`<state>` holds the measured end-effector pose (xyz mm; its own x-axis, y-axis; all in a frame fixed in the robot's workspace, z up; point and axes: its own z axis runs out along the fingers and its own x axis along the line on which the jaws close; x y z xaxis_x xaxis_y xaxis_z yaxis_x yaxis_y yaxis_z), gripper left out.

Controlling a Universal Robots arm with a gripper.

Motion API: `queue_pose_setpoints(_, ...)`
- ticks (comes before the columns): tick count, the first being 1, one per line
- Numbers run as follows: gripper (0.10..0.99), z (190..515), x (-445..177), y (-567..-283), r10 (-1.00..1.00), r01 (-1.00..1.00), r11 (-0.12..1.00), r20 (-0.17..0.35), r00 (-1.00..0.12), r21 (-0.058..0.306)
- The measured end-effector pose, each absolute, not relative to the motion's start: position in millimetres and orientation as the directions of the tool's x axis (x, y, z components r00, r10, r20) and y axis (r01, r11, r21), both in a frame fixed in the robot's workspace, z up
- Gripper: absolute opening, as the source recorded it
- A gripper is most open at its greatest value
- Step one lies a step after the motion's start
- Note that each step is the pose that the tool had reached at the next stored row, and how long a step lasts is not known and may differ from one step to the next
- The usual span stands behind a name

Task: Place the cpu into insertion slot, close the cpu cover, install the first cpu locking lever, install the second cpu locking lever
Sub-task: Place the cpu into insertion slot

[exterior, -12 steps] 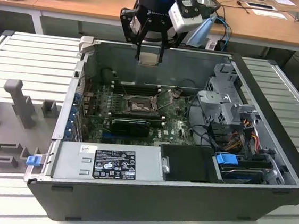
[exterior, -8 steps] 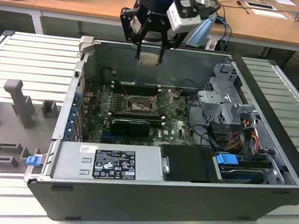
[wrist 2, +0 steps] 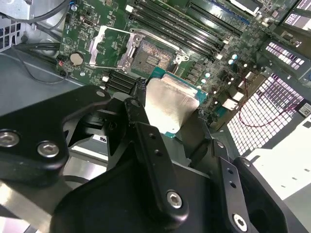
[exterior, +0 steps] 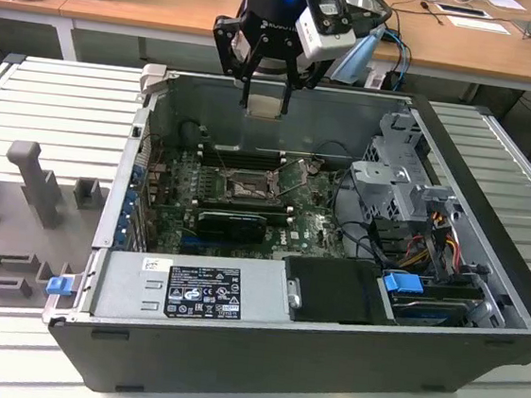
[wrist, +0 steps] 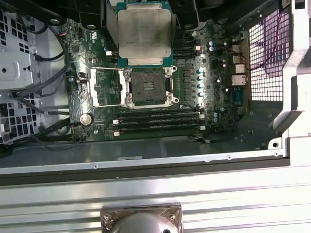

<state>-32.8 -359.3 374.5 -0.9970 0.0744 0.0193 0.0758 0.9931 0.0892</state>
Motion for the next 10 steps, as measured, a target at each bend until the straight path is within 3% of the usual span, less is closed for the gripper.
queue_pose_setpoints(10,0.529,374.5,-32.8,-359.3,0.155,0.156,0.984,0.019,-0.988,0.089)
